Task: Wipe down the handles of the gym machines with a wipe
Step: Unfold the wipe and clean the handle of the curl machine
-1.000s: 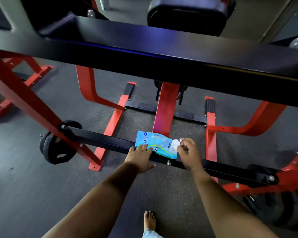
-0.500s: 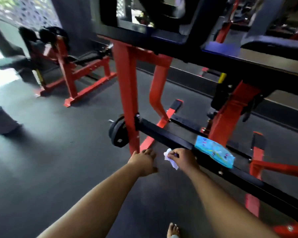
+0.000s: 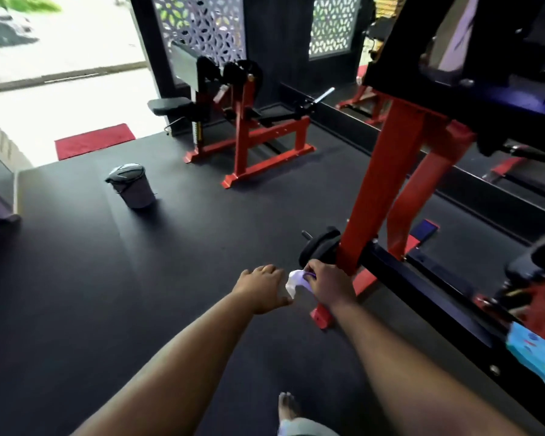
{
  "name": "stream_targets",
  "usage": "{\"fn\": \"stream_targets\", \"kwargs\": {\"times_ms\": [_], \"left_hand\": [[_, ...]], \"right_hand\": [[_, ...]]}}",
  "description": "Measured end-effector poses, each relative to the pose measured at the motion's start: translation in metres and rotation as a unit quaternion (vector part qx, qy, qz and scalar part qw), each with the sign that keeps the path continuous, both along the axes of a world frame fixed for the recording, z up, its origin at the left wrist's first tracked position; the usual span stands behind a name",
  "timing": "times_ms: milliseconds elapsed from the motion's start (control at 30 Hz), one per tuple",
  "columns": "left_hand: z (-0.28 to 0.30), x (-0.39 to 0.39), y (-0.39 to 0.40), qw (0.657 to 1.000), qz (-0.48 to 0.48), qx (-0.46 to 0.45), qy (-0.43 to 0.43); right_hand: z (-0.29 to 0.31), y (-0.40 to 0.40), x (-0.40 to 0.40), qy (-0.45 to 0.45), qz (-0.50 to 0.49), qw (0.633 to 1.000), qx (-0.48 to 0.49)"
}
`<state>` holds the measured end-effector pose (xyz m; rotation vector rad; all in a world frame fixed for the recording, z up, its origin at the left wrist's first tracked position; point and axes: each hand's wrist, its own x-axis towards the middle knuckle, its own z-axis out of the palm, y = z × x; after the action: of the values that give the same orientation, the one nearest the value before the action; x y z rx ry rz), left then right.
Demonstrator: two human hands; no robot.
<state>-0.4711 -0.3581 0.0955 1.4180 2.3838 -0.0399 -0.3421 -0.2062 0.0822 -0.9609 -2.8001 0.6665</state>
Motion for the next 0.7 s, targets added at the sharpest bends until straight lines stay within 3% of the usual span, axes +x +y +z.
{"fn": "stream_targets", "kwargs": {"times_ms": [300, 700], "left_hand": [[-0.007, -0.165, 0.063, 0.999, 0.037, -0.028, 0.015], [-0.006, -0.367, 0.211, 0.999, -0.013, -0.019, 0.027]], "right_hand": [[-0.02, 0.085, -0.166, 0.023, -0.003, 0.999, -0.043], [0.002, 0.231, -0.356, -0.013, -0.052, 0.998, -0.024]]}}
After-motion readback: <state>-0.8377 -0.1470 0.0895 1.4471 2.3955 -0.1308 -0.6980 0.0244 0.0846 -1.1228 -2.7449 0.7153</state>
